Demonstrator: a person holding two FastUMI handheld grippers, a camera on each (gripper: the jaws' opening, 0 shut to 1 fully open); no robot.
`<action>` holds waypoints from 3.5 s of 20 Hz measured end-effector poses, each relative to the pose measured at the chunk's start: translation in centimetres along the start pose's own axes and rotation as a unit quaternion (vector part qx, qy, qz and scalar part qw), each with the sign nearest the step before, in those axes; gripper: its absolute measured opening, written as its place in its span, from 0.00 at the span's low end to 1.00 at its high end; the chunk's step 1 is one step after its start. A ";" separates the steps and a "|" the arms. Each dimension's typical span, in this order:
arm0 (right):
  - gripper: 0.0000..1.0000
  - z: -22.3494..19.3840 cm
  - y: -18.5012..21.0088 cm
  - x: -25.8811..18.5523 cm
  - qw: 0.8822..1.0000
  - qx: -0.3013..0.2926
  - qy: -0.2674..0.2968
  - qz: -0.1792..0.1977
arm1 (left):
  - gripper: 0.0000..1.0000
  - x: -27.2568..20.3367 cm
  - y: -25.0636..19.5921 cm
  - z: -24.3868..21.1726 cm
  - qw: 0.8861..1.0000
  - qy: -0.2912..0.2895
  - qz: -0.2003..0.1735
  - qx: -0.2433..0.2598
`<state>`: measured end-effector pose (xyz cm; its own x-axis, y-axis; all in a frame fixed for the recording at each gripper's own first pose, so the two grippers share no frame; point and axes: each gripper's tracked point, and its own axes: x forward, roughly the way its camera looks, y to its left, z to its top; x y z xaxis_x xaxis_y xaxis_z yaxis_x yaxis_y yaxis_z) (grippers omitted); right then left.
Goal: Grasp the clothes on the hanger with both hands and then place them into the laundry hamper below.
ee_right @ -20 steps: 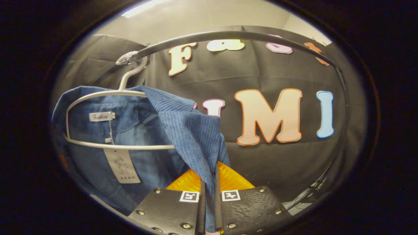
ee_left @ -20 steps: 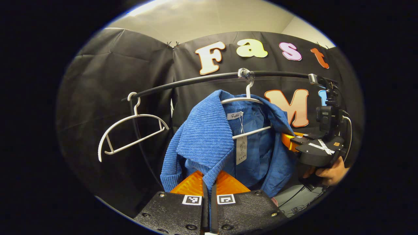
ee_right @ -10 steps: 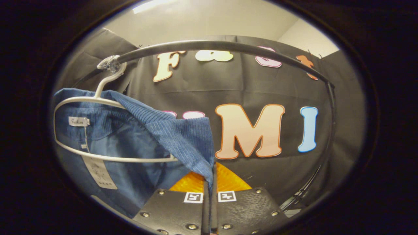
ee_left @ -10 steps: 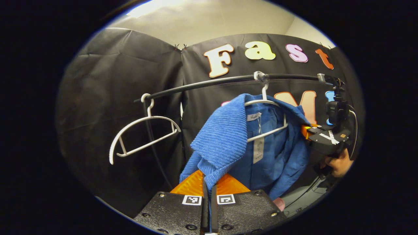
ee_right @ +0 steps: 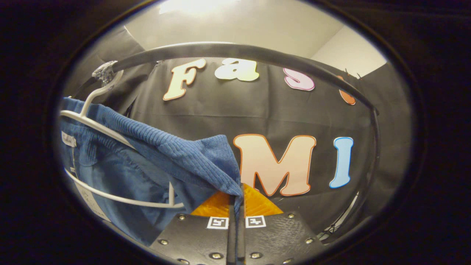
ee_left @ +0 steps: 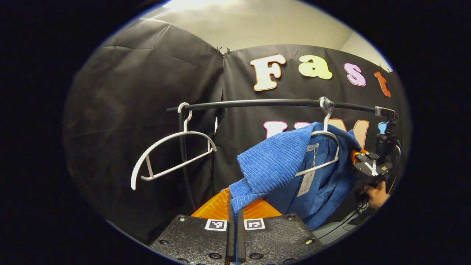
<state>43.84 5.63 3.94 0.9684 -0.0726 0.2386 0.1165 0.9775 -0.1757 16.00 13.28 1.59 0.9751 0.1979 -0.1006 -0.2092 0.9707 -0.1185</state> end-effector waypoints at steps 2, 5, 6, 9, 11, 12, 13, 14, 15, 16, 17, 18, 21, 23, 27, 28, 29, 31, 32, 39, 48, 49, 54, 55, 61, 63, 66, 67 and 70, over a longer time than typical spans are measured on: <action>0.02 0.8 0.2 0.8 1.000 -0.018 -0.024 -0.004 | 0.02 0.2 1.1 0.9 1.000 -0.002 0.004 0.014; 0.02 0.9 0.7 1.8 0.998 -0.038 -0.053 -0.009 | 0.02 1.1 1.6 0.7 1.000 0.005 -0.003 0.022; 0.02 1.0 0.8 2.1 0.997 -0.047 -0.063 -0.011 | 0.04 1.5 1.7 0.0 1.000 0.013 -0.002 0.025; 0.00 0.6 1.2 2.7 0.995 -0.062 -0.072 -0.006 | 0.03 3.0 1.6 -2.1 0.999 0.037 -0.004 0.023; 0.02 1.0 1.1 3.0 0.994 -0.067 -0.085 -0.006 | 0.02 3.9 1.8 -2.6 0.999 0.043 -0.009 0.024; 0.02 1.5 0.9 3.4 0.993 -0.074 -0.094 -0.006 | 0.03 4.0 2.2 -2.4 0.999 0.043 -0.004 0.027; 0.02 2.2 0.3 3.4 0.991 -0.081 -0.106 -0.011 | 0.03 4.1 2.5 -1.6 0.999 0.031 0.000 0.028; 0.02 3.5 -0.5 3.1 0.987 -0.093 -0.127 -0.021 | 0.03 4.0 2.8 -0.5 0.999 0.018 0.006 0.033; 0.02 4.6 -0.9 2.8 0.983 -0.106 -0.147 -0.027 | 0.02 3.9 3.1 0.6 0.999 0.005 0.010 0.046; 0.02 5.5 -0.9 2.5 0.977 -0.125 -0.171 -0.029 | 0.03 3.9 3.2 1.4 0.998 -0.006 0.013 0.062; 0.02 6.2 -0.8 2.5 0.970 -0.145 -0.191 -0.026 | 0.02 4.0 3.3 1.9 0.997 -0.013 0.014 0.077; 0.02 6.4 -0.6 3.3 0.967 -0.158 -0.201 -0.021 | 0.03 4.1 3.4 2.1 0.996 -0.016 0.015 0.090; 0.02 4.4 -0.8 5.0 0.973 -0.150 -0.175 -0.004 | 0.03 5.3 3.2 2.8 0.993 -0.023 0.011 0.112; 0.02 0.7 -0.2 6.4 0.990 -0.099 -0.095 0.020 | 0.02 6.4 2.5 2.1 0.994 -0.016 -0.002 0.113; 0.02 -8.0 0.2 7.3 0.994 -0.009 0.092 0.062 | 0.03 7.7 0.4 -1.9 0.997 0.014 -0.032 0.066; 0.02 -9.6 0.6 7.2 0.990 0.011 0.126 0.069 | 0.03 7.8 0.3 -2.9 0.997 0.023 -0.036 0.061; 0.03 -10.6 0.6 7.0 0.987 0.023 0.143 0.070 | 0.02 7.5 0.1 -4.0 0.997 0.029 -0.039 0.055; 0.03 -11.7 0.4 6.9 0.985 0.026 0.156 0.066 | 0.02 7.7 -0.1 -5.5 0.997 0.040 -0.042 0.048; 0.03 -11.9 0.5 6.8 0.985 0.025 0.159 0.064 | 0.03 8.1 0.1 -6.3 0.997 0.046 -0.041 0.044; 0.02 -14.7 -1.4 3.5 0.979 -0.001 0.198 0.041 | 0.03 9.3 -0.3 -12.4 0.994 0.099 -0.043 0.015; 0.03 -17.0 -4.6 -5.3 0.968 -0.001 0.250 0.015 | 0.03 8.5 -3.6 -16.1 0.987 0.134 -0.090 0.014; 0.03 -16.4 -4.7 -6.0 0.969 -0.007 0.245 0.011 | 0.03 8.7 -3.6 -16.6 0.985 0.142 -0.094 0.016; 0.01 -14.2 -4.9 -9.6 0.971 -0.016 0.237 0.007 | 0.03 8.1 -5.8 -16.7 0.982 0.140 -0.129 0.019; 0.01 -13.9 -4.8 -10.2 0.972 -0.018 0.236 0.009 | 0.03 8.1 -6.8 -16.5 0.981 0.135 -0.138 0.027; 0.03 -11.3 -3.3 -13.5 0.971 -0.015 0.236 0.030 | 0.03 5.9 -13.4 -14.5 0.975 0.098 -0.193 0.040; 0.03 -9.8 -2.7 -14.6 0.972 -0.002 0.230 0.037 | 0.03 5.6 -16.1 -13.6 0.971 0.093 -0.220 0.026; 0.03 -7.7 -2.5 -14.9 0.972 0.017 0.230 0.042 | 0.03 6.0 -19.0 -12.2 0.964 0.084 -0.251 0.023; 0.03 -7.2 -2.5 -15.0 0.972 0.023 0.230 0.044 | 0.03 6.1 -19.8 -11.6 0.962 0.080 -0.260 0.018; 0.03 -5.9 -1.8 -15.5 0.970 0.053 0.231 0.055 | 0.03 5.9 -22.3 -10.3 0.957 0.069 -0.280 0.014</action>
<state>29.92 3.80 -5.03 0.9722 -0.0236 -0.2329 0.0071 0.9974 -0.0716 25.69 -8.55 -6.52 0.9142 -0.3730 -0.1586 0.3478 0.9228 -0.1657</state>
